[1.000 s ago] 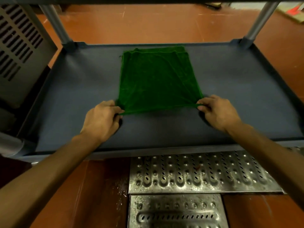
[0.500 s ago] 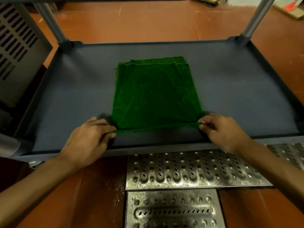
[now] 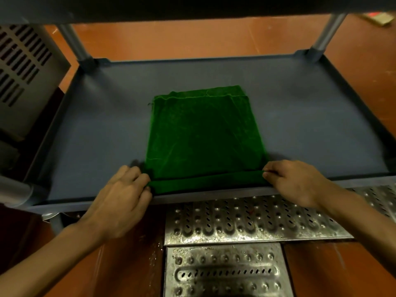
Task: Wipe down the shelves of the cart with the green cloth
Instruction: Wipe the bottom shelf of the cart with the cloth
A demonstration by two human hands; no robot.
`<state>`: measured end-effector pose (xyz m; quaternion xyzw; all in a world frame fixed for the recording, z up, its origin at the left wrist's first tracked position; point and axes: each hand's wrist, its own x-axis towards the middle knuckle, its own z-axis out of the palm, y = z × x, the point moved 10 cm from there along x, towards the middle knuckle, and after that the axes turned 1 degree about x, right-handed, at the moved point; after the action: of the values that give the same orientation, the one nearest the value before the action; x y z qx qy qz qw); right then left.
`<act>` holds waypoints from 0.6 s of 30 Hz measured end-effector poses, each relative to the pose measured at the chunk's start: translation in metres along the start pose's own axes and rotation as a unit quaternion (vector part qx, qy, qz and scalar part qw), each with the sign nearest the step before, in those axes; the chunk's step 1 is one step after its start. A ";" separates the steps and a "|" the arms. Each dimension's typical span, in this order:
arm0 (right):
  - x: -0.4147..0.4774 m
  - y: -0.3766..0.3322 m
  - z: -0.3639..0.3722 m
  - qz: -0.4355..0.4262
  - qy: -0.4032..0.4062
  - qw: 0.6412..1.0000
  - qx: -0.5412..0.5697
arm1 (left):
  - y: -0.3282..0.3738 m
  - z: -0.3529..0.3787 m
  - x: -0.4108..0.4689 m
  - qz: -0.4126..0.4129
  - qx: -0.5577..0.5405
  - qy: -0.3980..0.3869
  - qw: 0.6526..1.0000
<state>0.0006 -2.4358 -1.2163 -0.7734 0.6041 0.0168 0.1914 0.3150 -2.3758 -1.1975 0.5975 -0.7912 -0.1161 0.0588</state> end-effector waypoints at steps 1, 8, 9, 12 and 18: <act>-0.001 -0.001 -0.002 -0.002 0.004 1.000 0.003 | 0.000 -0.003 0.002 -0.002 -0.013 0.001 1.000; -0.023 -0.007 -0.010 -0.009 0.024 0.999 -0.032 | 0.038 -0.005 -0.004 0.121 -0.045 -0.043 0.991; -0.028 -0.009 -0.010 -0.012 0.022 0.999 -0.030 | 0.039 -0.006 -0.009 0.117 -0.053 -0.037 0.991; -0.046 -0.015 -0.001 -0.038 0.025 0.998 -0.039 | 0.041 -0.003 -0.031 0.120 -0.025 -0.004 0.992; -0.073 -0.020 0.049 -0.036 -0.038 0.997 -0.061 | 0.040 0.036 -0.059 0.098 0.028 -0.066 0.993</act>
<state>0.0099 -2.3487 -1.2378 -0.8040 0.5657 0.0759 0.1667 0.2855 -2.3049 -1.2189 0.5100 -0.8508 -0.1266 0.0007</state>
